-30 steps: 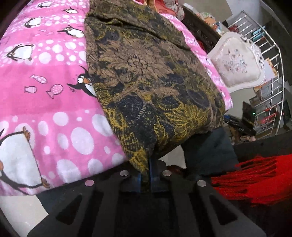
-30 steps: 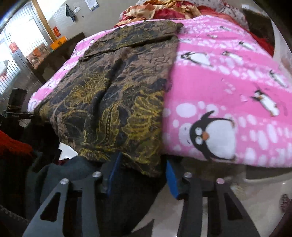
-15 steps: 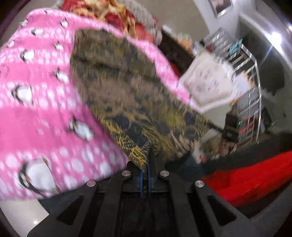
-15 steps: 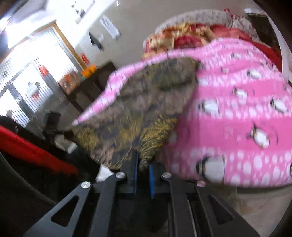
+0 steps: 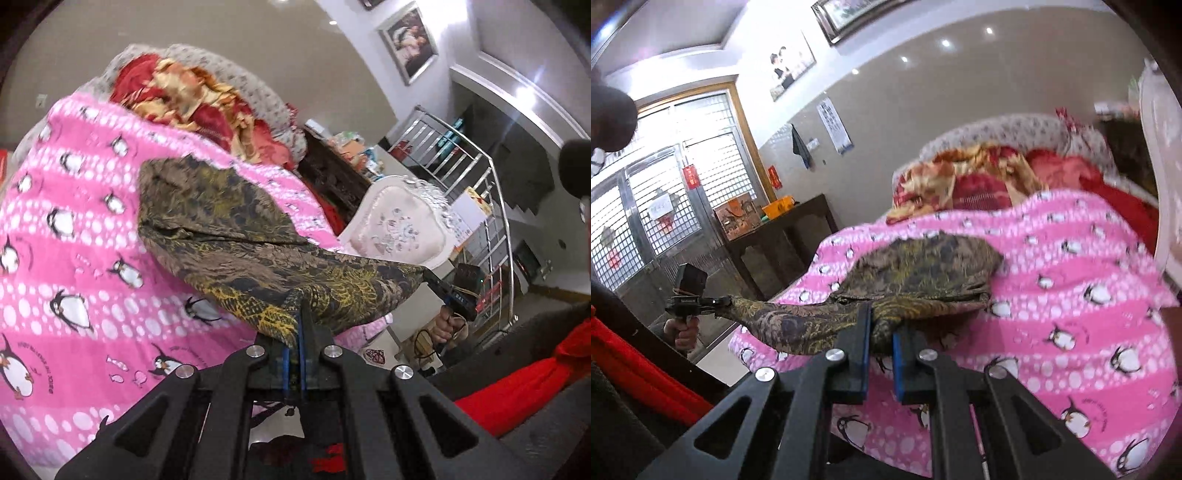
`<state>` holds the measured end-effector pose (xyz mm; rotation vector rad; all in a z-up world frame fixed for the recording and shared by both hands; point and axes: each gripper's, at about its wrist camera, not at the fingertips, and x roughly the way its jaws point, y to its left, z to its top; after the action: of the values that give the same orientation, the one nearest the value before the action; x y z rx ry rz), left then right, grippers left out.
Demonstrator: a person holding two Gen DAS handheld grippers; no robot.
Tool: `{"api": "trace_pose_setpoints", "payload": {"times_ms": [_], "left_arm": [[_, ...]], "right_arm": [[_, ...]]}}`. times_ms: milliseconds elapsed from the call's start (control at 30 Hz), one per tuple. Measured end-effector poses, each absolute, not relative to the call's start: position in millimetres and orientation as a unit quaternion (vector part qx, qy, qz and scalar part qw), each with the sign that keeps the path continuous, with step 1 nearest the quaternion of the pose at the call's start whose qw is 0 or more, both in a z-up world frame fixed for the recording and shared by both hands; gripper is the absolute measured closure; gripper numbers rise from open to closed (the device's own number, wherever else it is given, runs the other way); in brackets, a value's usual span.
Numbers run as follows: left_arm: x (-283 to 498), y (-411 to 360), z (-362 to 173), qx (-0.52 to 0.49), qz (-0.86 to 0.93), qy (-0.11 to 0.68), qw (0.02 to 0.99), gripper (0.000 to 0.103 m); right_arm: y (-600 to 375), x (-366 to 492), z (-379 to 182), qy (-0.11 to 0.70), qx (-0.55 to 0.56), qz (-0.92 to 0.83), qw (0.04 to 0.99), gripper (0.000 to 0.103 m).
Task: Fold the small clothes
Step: 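Grasp the garment end with both grippers and fold it over the rest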
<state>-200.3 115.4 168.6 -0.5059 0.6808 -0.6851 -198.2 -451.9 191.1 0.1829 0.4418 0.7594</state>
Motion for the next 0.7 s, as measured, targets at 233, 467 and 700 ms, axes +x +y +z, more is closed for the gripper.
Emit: {"api": "trace_pose_setpoints", "payload": {"times_ms": [233, 467, 700], "left_arm": [[-230, 104, 225, -0.171, -0.359, 0.282, 0.873, 0.103], [-191, 107, 219, -0.141, -0.304, 0.295, 0.895, 0.103], [-52, 114, 139, -0.151, -0.202, 0.364, 0.897, 0.103]], "right_arm": [[-471, -242, 243, 0.142, 0.085, 0.37, 0.914, 0.094], [-459, -216, 249, 0.155, 0.07, 0.373, 0.912, 0.094], [-428, -87, 177, 0.254, 0.093, 0.294, 0.917, 0.094]]}}
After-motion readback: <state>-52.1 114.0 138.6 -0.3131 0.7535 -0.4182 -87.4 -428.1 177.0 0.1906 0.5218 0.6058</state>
